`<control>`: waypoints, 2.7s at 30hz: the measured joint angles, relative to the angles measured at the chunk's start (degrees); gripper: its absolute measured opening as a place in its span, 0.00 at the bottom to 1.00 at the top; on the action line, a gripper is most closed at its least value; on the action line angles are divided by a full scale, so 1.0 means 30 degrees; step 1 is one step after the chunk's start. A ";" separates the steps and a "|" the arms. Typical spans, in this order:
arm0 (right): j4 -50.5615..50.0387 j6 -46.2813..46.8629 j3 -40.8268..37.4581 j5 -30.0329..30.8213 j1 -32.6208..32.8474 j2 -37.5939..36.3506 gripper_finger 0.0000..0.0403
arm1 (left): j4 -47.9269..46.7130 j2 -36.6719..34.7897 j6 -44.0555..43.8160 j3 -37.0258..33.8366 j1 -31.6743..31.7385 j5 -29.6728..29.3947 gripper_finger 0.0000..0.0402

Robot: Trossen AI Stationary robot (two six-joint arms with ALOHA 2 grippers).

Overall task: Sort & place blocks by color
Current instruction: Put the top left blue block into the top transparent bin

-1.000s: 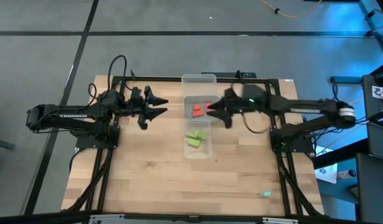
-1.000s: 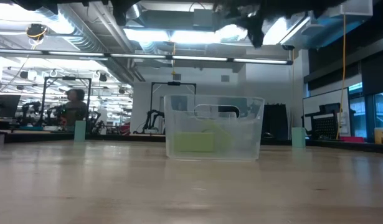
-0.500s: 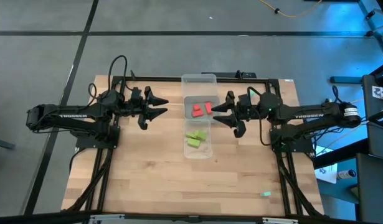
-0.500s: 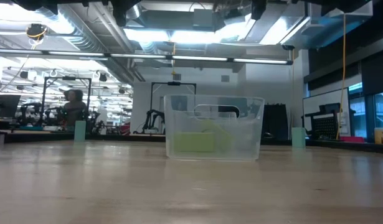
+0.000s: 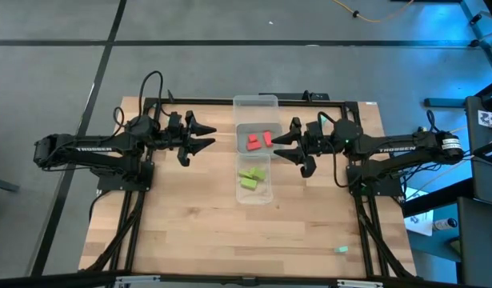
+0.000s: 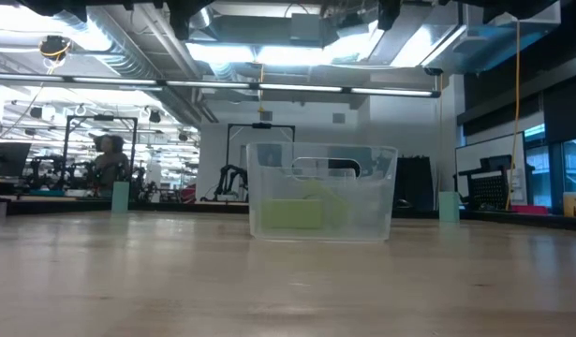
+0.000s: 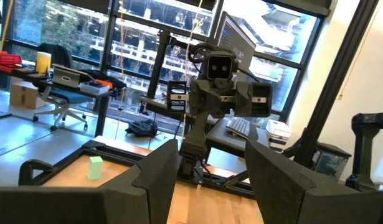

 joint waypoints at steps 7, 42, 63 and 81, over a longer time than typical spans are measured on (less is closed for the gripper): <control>0.0000 -0.0057 0.0007 -0.0007 0.0000 0.0000 0.44 | 0.0000 0.0000 0.0004 0.0000 0.0000 -0.0015 0.45; -0.0246 0.0565 0.0029 0.0007 0.0000 0.0015 0.44 | -2.4281 0.7238 -1.8526 0.4587 0.9960 -1.0638 0.45; -0.1464 0.0482 0.0029 0.0003 -0.0007 0.0015 0.44 | -2.1621 0.8440 -2.4576 0.2565 1.2302 -1.0310 0.45; -0.1450 0.0477 0.0034 0.0014 -0.0007 0.0015 0.44 | -2.0342 1.0440 -2.4076 0.2565 1.3274 -1.0154 0.45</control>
